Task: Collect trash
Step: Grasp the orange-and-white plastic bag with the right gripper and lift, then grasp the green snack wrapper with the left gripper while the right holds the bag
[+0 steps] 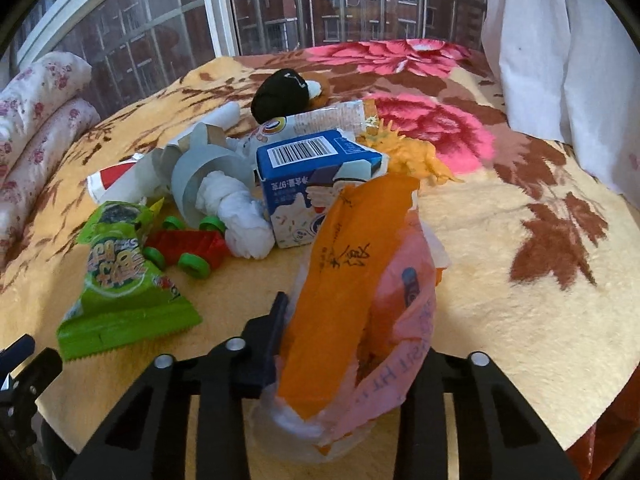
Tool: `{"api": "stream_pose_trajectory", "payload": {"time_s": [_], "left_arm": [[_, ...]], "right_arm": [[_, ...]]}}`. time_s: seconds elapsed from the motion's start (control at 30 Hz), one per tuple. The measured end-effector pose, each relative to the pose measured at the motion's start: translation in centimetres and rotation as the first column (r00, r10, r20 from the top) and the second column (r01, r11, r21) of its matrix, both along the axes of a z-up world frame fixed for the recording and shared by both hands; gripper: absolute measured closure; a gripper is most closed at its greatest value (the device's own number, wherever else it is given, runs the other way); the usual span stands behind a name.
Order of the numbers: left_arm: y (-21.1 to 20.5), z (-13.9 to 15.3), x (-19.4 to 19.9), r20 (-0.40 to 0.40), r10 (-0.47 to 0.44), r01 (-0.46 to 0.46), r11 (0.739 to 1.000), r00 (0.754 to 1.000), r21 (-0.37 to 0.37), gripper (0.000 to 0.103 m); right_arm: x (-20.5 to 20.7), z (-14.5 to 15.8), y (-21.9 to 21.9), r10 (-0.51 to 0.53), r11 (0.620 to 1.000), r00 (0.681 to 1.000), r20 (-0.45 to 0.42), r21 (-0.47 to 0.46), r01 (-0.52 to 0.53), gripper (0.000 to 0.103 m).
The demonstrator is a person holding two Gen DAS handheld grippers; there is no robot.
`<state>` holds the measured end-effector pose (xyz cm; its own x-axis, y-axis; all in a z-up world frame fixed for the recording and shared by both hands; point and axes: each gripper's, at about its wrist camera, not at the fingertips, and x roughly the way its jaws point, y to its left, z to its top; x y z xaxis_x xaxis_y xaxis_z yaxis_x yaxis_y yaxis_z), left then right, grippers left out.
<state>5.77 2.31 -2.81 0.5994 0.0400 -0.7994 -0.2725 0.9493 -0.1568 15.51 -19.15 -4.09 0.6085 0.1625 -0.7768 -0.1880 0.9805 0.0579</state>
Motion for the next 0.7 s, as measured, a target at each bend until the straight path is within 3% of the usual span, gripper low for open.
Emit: {"api": "stream_pose_trajectory", "payload": {"time_s": [0.17,0.4,0.5,0.6,0.7], "left_arm": [[-1.4,0.7,0.1,-0.011,-0.017,0.017,1.0,1.0,-0.006,0.007],[-4.7,3.1,2.7,0.034,-0.048,0.05,0.994,0.998,-0.092,0.007],[-5.6,3.6,4.4,0.059,0.004,0.0,0.997,0.998,-0.074,0.007],[-6.2,2.9,6.6,0.035,0.045,-0.04,0.987,0.998,-0.157,0.007],[-6.8,1.9,7.8,0.008,0.074,-0.071,0.98,0.997,-0.185,0.007]], "right_arm": [[-1.6,0.5,-1.5,0.034,0.998,0.999,0.019,0.049,-0.035,0.075],[-4.9,1.8,-4.5,0.05,0.994,0.995,0.085,0.096,-0.059,0.075],[-6.0,2.1,-5.7,0.044,0.993,0.994,0.101,0.105,-0.054,0.075],[-6.5,2.0,-6.7,0.04,0.994,0.993,0.111,0.099,-0.051,0.075],[-6.7,1.6,-7.7,0.037,0.994,0.994,0.106,0.1,-0.048,0.074]]}}
